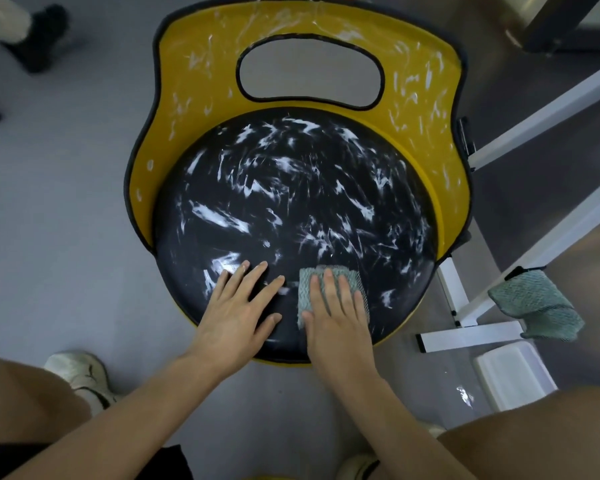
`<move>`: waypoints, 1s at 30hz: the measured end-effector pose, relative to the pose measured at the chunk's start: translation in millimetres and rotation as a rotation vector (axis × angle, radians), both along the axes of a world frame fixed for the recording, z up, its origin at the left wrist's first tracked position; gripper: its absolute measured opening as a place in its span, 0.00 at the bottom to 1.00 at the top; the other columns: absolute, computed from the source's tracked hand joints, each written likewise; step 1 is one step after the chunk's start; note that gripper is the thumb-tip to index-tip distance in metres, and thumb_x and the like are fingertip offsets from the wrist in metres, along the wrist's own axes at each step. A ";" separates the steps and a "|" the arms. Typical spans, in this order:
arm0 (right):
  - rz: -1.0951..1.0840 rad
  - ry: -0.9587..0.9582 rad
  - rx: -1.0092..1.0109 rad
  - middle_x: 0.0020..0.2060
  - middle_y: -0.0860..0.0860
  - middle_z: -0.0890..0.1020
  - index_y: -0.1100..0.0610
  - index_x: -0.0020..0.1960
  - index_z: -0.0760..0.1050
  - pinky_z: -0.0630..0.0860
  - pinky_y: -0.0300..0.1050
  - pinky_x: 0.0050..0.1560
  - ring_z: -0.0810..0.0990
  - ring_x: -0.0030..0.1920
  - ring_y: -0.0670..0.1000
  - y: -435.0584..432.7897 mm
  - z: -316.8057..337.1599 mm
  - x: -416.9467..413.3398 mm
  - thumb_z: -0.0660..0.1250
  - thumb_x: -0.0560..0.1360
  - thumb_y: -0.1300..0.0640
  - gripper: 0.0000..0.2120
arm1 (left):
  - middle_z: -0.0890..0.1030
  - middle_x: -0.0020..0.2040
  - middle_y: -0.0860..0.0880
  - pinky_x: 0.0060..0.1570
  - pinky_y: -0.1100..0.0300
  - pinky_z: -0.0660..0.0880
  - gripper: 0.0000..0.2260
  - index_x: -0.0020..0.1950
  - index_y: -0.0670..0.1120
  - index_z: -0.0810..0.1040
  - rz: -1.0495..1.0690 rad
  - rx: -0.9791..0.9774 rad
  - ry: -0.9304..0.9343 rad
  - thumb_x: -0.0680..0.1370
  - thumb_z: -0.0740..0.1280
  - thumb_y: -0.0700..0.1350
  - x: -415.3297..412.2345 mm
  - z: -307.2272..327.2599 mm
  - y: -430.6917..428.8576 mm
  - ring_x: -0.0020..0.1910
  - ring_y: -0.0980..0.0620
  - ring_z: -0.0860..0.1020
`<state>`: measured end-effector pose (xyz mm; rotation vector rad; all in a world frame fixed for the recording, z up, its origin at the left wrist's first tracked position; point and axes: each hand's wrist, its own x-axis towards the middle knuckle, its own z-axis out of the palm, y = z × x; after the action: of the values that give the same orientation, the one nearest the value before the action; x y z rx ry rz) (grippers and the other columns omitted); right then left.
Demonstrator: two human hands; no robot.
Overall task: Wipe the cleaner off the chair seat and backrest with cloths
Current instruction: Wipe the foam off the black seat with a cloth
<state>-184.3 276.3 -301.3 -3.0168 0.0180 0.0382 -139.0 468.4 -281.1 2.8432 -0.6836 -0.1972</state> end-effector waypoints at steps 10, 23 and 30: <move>0.095 0.031 -0.042 0.76 0.58 0.68 0.59 0.77 0.66 0.59 0.60 0.72 0.67 0.75 0.61 20.4 2.6 -33.0 0.52 0.80 0.48 0.29 | 0.63 0.80 0.46 0.77 0.40 0.55 0.28 0.79 0.53 0.64 0.024 -0.005 0.028 0.81 0.51 0.61 11.0 1.9 0.6 0.80 0.42 0.56; 0.076 0.084 -0.021 0.76 0.57 0.67 0.58 0.77 0.66 0.61 0.59 0.75 0.67 0.76 0.59 16.1 10.1 -23.2 0.51 0.80 0.46 0.29 | 0.62 0.80 0.46 0.78 0.40 0.54 0.29 0.80 0.53 0.63 0.039 0.052 0.045 0.81 0.47 0.61 8.2 0.5 3.9 0.80 0.41 0.56; 0.070 0.100 0.012 0.80 0.55 0.58 0.56 0.81 0.56 0.50 0.57 0.80 0.56 0.80 0.58 15.2 15.4 14.0 0.42 0.81 0.45 0.32 | 0.62 0.80 0.46 0.78 0.40 0.54 0.29 0.80 0.53 0.64 0.039 0.085 0.027 0.81 0.47 0.61 5.3 -1.6 6.9 0.80 0.42 0.56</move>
<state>-170.3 291.5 -285.9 -2.9997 -0.0786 0.1946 -133.6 475.4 -282.7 2.9258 -0.6280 -0.2642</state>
